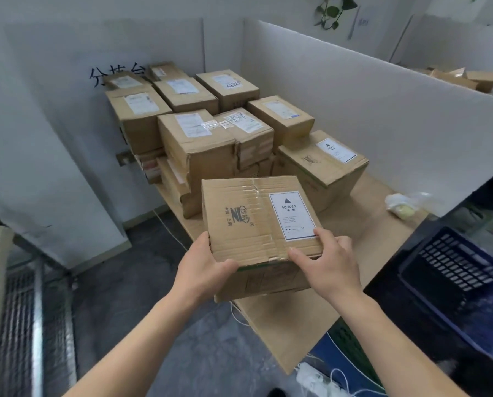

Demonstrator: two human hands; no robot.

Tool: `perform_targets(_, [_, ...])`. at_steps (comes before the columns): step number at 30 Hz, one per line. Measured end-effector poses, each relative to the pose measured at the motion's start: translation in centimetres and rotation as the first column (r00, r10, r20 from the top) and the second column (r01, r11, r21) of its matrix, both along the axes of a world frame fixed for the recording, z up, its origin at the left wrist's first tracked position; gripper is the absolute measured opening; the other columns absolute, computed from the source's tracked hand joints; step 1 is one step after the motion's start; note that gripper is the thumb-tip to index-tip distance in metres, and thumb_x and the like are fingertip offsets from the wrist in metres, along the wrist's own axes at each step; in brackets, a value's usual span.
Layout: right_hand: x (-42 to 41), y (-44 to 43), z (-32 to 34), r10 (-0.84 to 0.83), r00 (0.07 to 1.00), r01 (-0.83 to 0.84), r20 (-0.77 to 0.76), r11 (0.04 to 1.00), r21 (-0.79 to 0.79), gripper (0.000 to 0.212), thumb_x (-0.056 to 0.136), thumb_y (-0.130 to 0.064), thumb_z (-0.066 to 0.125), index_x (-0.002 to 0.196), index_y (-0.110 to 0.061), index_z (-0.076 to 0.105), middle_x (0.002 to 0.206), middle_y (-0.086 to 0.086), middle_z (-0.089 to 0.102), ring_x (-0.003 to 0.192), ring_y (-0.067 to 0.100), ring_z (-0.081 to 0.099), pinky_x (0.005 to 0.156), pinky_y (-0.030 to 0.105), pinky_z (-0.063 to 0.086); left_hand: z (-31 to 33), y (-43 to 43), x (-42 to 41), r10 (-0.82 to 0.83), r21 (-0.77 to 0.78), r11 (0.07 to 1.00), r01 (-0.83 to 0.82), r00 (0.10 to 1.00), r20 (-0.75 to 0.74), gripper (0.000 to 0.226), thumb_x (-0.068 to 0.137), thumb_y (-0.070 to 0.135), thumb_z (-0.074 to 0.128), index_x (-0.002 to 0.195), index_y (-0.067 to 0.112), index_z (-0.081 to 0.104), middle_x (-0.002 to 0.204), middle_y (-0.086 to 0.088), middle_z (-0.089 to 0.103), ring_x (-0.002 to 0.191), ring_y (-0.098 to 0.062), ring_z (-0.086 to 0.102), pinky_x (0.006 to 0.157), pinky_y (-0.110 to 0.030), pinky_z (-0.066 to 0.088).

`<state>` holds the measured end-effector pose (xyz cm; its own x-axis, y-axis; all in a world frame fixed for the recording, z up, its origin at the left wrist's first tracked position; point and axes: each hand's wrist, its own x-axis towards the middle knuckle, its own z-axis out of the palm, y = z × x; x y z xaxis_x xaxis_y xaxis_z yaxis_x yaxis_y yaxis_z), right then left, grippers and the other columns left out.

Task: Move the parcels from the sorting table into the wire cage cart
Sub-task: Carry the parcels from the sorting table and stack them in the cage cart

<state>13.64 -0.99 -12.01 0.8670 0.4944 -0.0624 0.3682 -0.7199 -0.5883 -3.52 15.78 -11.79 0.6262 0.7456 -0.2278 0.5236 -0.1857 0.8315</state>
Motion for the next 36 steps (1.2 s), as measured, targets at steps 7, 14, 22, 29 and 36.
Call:
perform_targets(7, [-2.1, -0.6, -2.9, 0.024, 0.996, -0.036, -0.085, 0.989, -0.146, 0.079, 0.08, -0.063, 0.069, 0.147, -0.033, 0.04, 0.11, -0.004, 0.041, 0.094, 0.017, 0.054, 0.081, 0.031, 0.045, -3.3, -0.3, -1.7, -0.075, -0.036, 0.997, 0.072, 0.993, -0.091, 0.046, 0.073, 0.029, 0.073, 0.109, 0.034, 0.045, 0.111, 0.01, 0.06, 0.099, -0.01, 0.06, 0.087, -0.035, 0.055])
perform_targets(14, [0.4, 0.2, -3.8, 0.093, 0.989, -0.113, -0.113, 0.976, -0.185, 0.074, 0.077, -0.056, 0.072, 0.142, -0.042, 0.039, 0.112, -0.005, 0.05, 0.098, 0.018, 0.055, 0.08, 0.035, 0.045, -5.1, 1.4, -0.9, -0.015, -0.06, 0.998, 0.007, 0.99, -0.139, 0.054, 0.076, 0.028, 0.077, 0.119, 0.027, 0.044, 0.101, 0.017, 0.056, 0.097, -0.011, 0.058, 0.077, -0.026, 0.049])
perform_targets(22, [5.4, 4.3, -4.8, 0.15, 0.977, -0.172, -0.15, 0.975, -0.142, 0.042, 0.075, -0.049, 0.076, 0.103, -0.029, 0.052, 0.105, -0.003, 0.06, 0.095, 0.02, 0.054, 0.073, 0.037, 0.04, -5.3, 4.0, 2.4, 0.122, 0.014, 0.992, -0.122, 0.971, -0.205, 0.05, 0.077, 0.035, 0.078, 0.11, 0.028, 0.041, 0.099, 0.013, 0.055, 0.096, -0.014, 0.055, 0.078, -0.027, 0.042])
perform_targets(29, [7.7, 5.9, -5.7, 0.135, 0.96, -0.181, -0.246, 0.968, -0.174, 0.048, 0.074, -0.055, 0.076, 0.103, -0.023, 0.056, 0.101, -0.008, 0.064, 0.097, 0.019, 0.059, 0.076, 0.036, 0.048, -5.9, 4.8, 3.3, 0.148, 0.015, 0.989, -0.15, 0.948, -0.281, 0.05, 0.077, 0.04, 0.079, 0.115, 0.023, 0.052, 0.107, 0.008, 0.06, 0.097, -0.014, 0.056, 0.08, -0.028, 0.044])
perform_targets(36, [6.0, 8.8, -5.5, 0.251, 0.94, -0.288, -0.231, 0.947, -0.14, 0.054, 0.068, -0.057, 0.077, 0.104, -0.024, 0.054, 0.101, -0.009, 0.063, 0.096, 0.019, 0.059, 0.08, 0.039, 0.051, -5.7, 5.4, 0.7, 0.236, 0.011, 0.969, -0.246, 0.917, -0.322, 0.055, 0.073, 0.039, 0.081, 0.114, 0.019, 0.051, 0.105, 0.007, 0.061, 0.099, -0.016, 0.059, 0.082, -0.033, 0.051])
